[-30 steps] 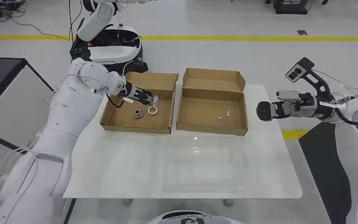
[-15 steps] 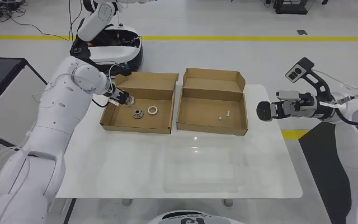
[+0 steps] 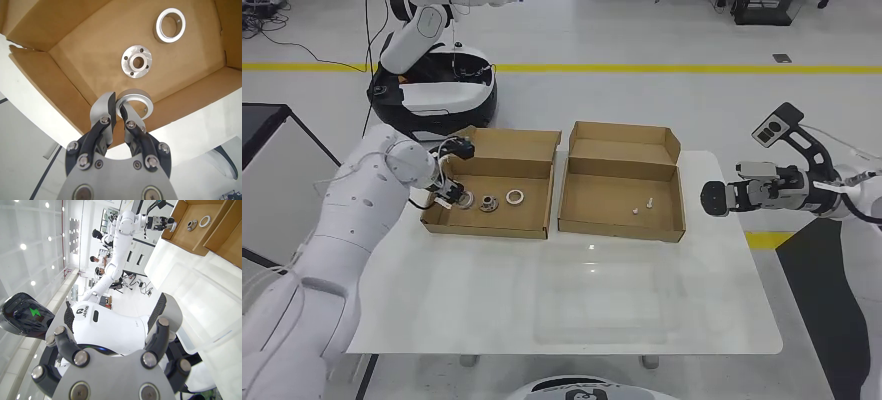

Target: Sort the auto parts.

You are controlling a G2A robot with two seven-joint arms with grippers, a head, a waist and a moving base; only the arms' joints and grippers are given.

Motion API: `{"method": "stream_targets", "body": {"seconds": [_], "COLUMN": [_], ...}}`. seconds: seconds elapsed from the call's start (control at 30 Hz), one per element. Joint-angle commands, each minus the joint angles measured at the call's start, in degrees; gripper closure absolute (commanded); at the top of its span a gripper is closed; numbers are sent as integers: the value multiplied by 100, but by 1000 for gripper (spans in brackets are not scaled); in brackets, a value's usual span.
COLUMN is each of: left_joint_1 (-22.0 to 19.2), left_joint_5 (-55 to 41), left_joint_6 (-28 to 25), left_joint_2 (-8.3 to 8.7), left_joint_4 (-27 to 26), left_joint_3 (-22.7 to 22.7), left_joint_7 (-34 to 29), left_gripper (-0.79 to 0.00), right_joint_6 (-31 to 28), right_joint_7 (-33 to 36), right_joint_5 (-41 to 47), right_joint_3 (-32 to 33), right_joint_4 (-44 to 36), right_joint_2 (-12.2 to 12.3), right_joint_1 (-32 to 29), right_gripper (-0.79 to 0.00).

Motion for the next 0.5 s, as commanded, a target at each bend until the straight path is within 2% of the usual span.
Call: {"method": "stream_targets", "body": {"seconds": [0.0, 0.2, 0.47], "left_joint_1": [-5, -75, -210], "left_joint_5": [84, 410, 749], "left_joint_6": [-15, -9, 68], "left_joint_2": [-21, -123, -284], "left_joint_4": [57, 219, 585], "left_joint_3": [56, 315, 651], "left_joint_7": [195, 583, 756], "left_gripper": [0, 0, 0], "right_joint_6": [0, 0, 0], "right_joint_7": [0, 0, 0], "right_joint_5": [0, 0, 0], "right_joint_3": [0, 0, 0], "right_joint_4": [0, 0, 0], "right_joint_2": [0, 0, 0], "right_joint_1": [0, 0, 0], "right_gripper": [-785, -785, -785]}}
